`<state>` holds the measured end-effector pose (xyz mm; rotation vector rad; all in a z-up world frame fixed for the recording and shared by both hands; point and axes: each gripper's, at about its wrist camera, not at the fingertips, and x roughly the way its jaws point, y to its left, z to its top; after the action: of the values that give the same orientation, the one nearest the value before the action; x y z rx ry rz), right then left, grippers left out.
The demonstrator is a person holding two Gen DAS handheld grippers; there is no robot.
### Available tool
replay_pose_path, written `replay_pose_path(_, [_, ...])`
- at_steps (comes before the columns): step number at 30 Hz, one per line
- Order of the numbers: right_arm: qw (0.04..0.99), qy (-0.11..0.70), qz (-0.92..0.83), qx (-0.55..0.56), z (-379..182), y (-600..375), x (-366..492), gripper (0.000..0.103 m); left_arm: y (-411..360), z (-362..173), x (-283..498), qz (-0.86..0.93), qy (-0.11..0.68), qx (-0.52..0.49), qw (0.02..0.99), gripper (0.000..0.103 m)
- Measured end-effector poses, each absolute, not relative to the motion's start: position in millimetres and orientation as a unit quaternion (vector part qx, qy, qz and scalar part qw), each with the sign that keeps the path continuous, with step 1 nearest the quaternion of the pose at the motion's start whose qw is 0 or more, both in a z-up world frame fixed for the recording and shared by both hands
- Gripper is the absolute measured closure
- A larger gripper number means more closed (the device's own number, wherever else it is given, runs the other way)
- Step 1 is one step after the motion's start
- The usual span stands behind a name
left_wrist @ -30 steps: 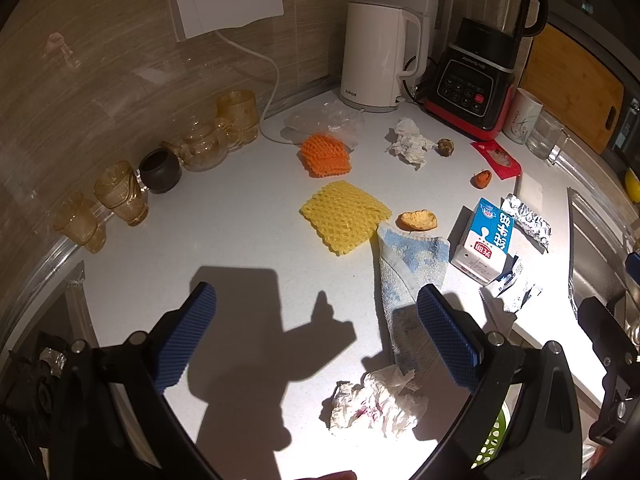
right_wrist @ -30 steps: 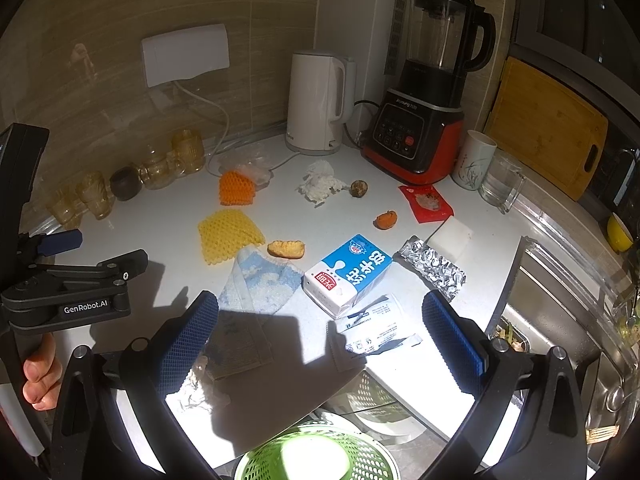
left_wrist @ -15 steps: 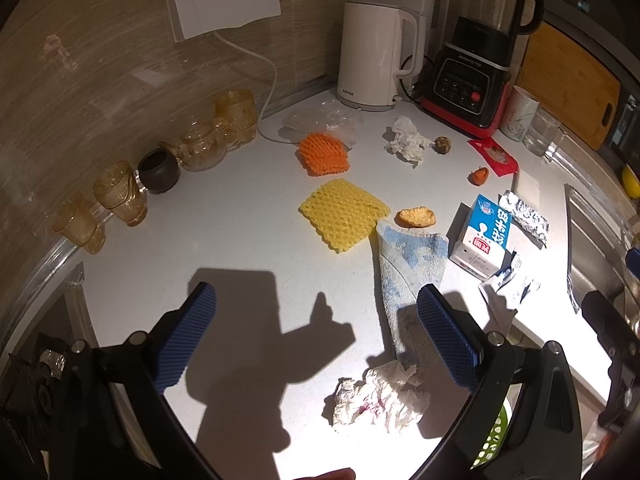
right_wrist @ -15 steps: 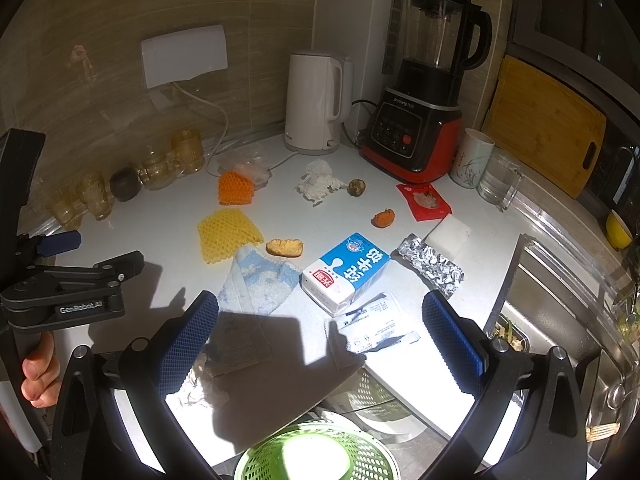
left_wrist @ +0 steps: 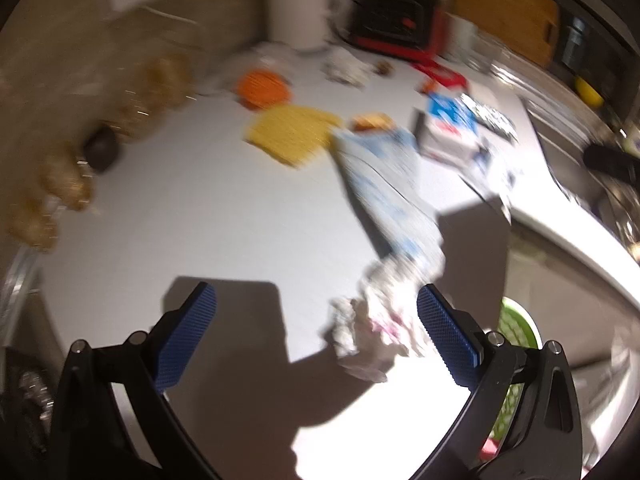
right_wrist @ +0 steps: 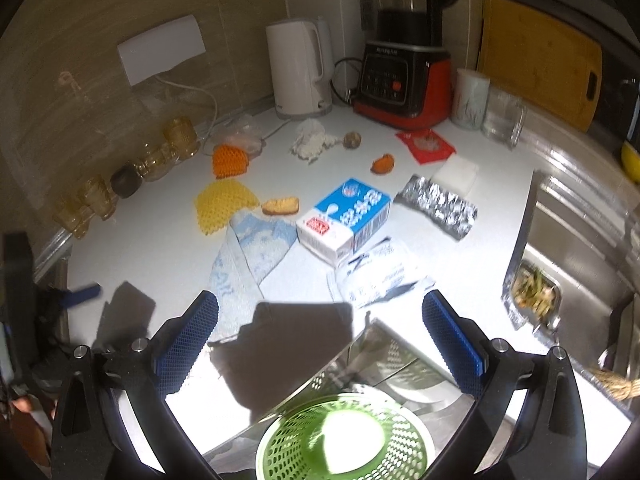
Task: Collect trash
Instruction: 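Grasp the crumpled white tissue with the left gripper while the right grasps the blue-patterned wrapper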
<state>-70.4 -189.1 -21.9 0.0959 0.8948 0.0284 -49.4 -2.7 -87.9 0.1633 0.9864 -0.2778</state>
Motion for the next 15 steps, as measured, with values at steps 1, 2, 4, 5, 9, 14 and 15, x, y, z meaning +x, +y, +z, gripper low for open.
replay_pose_path(1, [0.899,0.434,0.016,0.05,-25,-190,-72,0.002,-10,-97,-52,-0.14,0.476,0.084,0.864,0.007])
replay_pose_path(2, [0.898,0.436,0.017,0.052,-28,-190,-73,0.002,-15,-104,-53,-0.143,0.478,0.09,0.862,0.007])
replay_pose_path(4, [0.897,0.439,0.019,0.056,-32,-190,-76,0.002,-22,-113,-53,-0.146,0.484,0.094,0.858,0.01])
replay_pose_path(5, [0.896,0.439,0.02,0.057,-33,-191,-76,0.002,-25,-117,-51,-0.149,0.489,0.092,0.854,0.017])
replay_pose_path(9, [0.894,0.443,0.023,0.06,-37,-190,-78,0.002,-27,-131,-46,-0.155,0.516,0.078,0.839,0.044])
replay_pose_path(14, [0.891,0.448,0.032,0.062,-43,-186,-75,0.002,-25,-137,-52,-0.154,0.513,0.073,0.841,0.061])
replay_pose_path(15, [0.89,0.45,0.036,0.065,-45,-184,-74,0.002,-24,-137,-54,-0.157,0.512,0.071,0.841,0.064])
